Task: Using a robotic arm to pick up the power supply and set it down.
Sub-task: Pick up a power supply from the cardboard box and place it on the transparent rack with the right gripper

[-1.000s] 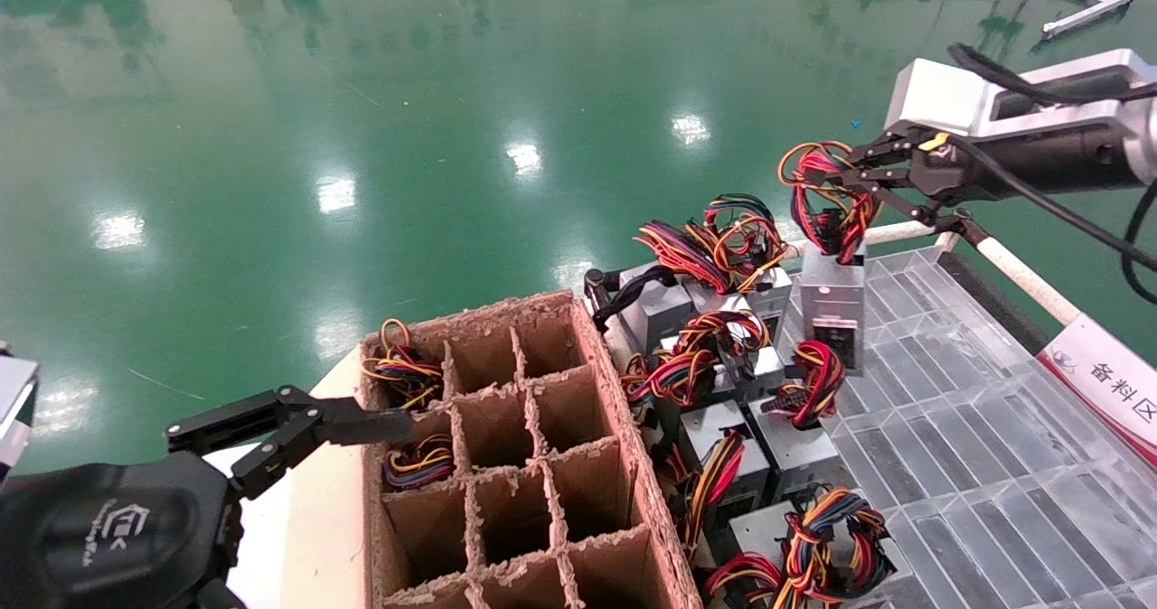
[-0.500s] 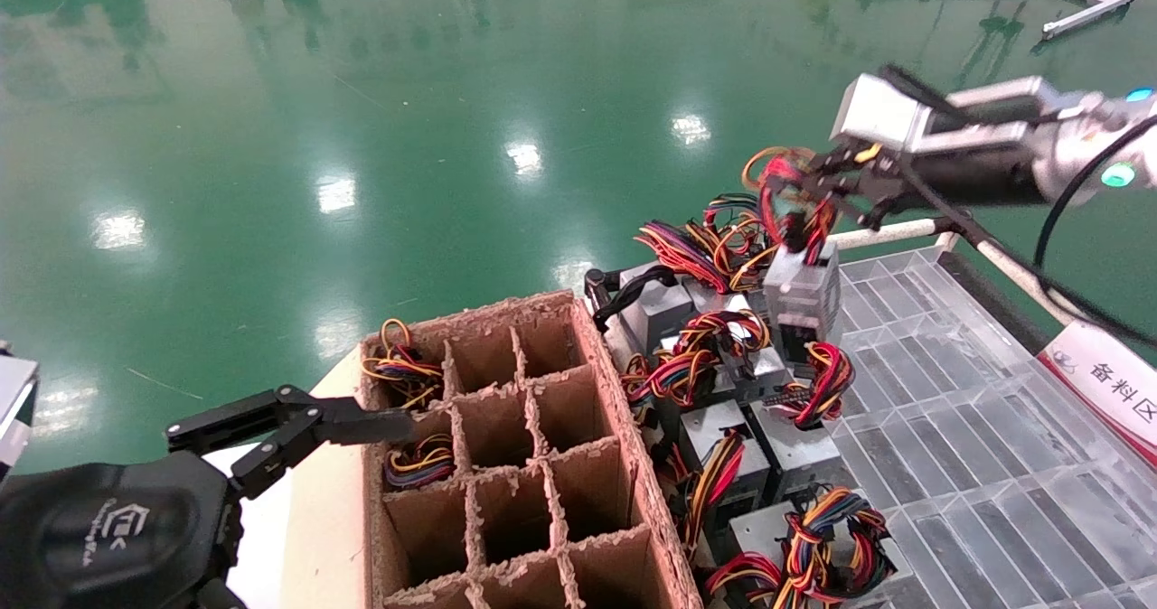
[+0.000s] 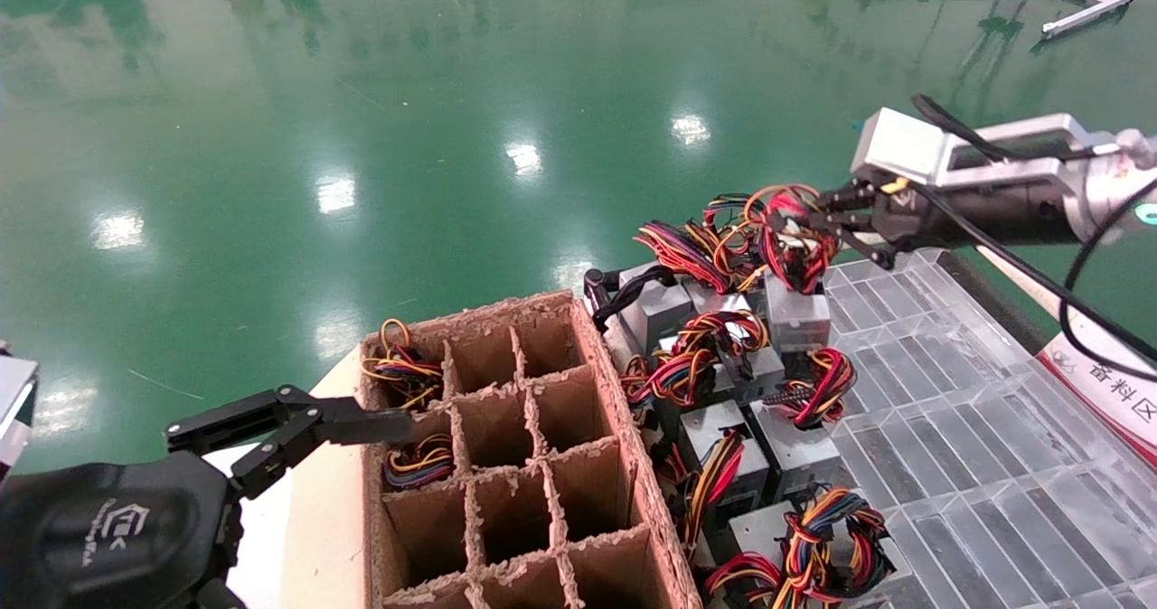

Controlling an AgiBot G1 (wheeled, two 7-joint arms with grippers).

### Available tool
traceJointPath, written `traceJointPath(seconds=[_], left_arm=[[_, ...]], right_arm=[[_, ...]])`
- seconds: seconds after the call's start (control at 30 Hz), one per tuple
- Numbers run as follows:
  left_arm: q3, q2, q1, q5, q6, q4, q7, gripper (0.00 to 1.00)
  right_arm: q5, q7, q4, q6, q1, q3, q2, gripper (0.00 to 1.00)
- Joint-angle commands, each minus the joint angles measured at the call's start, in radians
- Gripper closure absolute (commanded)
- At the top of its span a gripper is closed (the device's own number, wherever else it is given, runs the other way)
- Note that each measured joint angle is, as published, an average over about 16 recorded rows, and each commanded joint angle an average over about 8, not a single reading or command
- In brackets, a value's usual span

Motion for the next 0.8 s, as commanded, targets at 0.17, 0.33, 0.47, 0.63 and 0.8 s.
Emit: traceJointPath(seconds=[0.17, 0.33, 0.47, 0.63, 0.8], left_arm=[[0.0, 0.0, 0.0, 0.0, 0.0, 0.0, 0.0, 0.0], [0.0, 0.0, 0.0, 0.0, 0.0, 0.0, 0.0, 0.0], [0.0, 0.0, 0.0, 0.0, 0.0, 0.0, 0.0, 0.0], [0.0, 0.0, 0.0, 0.0, 0.0, 0.0, 0.0, 0.0], [0.0, 0.0, 0.0, 0.0, 0.0, 0.0, 0.0, 0.0]], right_arm=[[0.022, 0.01, -0.012, -0.085, -0.021, 0.016, 0.043, 1.0], [0.078, 0.019, -0.029, -0.167, -0.067, 0.057, 0.083, 1.0], [0.137, 0.02, -0.042, -0.178, -0.116, 0.099, 0.102, 1.0], [0.199, 0.015, -0.047, -0.147, -0.173, 0.142, 0.108, 1.0], [0.267, 0.006, -0.051, -0.103, -0.229, 0.19, 0.11, 1.0]])
